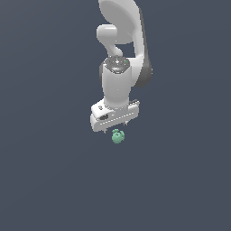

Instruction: Pick up the object and move it to a goal position.

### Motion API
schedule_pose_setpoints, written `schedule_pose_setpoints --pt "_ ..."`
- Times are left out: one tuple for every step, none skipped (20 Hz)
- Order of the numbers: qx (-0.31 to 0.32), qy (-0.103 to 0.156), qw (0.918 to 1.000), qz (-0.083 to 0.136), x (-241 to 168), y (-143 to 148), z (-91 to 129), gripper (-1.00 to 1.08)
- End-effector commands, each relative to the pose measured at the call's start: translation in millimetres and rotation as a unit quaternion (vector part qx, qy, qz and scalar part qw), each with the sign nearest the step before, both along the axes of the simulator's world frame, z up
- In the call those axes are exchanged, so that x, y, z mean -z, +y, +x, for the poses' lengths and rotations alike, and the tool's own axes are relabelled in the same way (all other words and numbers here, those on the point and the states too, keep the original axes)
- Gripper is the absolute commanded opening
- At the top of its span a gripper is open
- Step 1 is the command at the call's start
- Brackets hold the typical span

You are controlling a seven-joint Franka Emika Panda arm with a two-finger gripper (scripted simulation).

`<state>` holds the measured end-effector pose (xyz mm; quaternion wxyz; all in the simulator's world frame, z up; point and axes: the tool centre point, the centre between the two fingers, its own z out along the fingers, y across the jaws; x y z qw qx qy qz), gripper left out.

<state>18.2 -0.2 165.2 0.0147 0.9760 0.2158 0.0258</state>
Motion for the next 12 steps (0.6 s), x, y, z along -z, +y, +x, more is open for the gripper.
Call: schedule_pose_setpoints --pt "-0.036 0.004 0.9994 -0.002 7 1 -1 1.0" --pt "-0.05 0.005 0.9988 -0.002 10 1 -2 1.0" --pt "-0.064 0.006 0.9979 -0.003 13 1 -3 1.0" --pt "-0.078 0.008 0.9969 -0.004 15 1 -3 1.0" --pt "-0.092 0.009 0.9958 -0.004 18 2 -4 1.0" --pt "-0.106 0.01 0.9944 -0.004 21 2 -4 1.0" --pt "-0.119 0.012 0.9928 -0.005 23 2 -5 1.0" --pt "-0.133 0.013 0.991 -0.005 26 3 -6 1.0" --pt "-0.147 0.014 0.989 -0.005 29 3 -6 1.0" --pt "-0.161 0.015 0.9868 -0.005 32 4 -7 1.0" --pt "-0.175 0.017 0.9844 -0.006 34 4 -8 1.0" --pt "-0.189 0.018 0.9819 -0.006 37 4 -8 1.0"
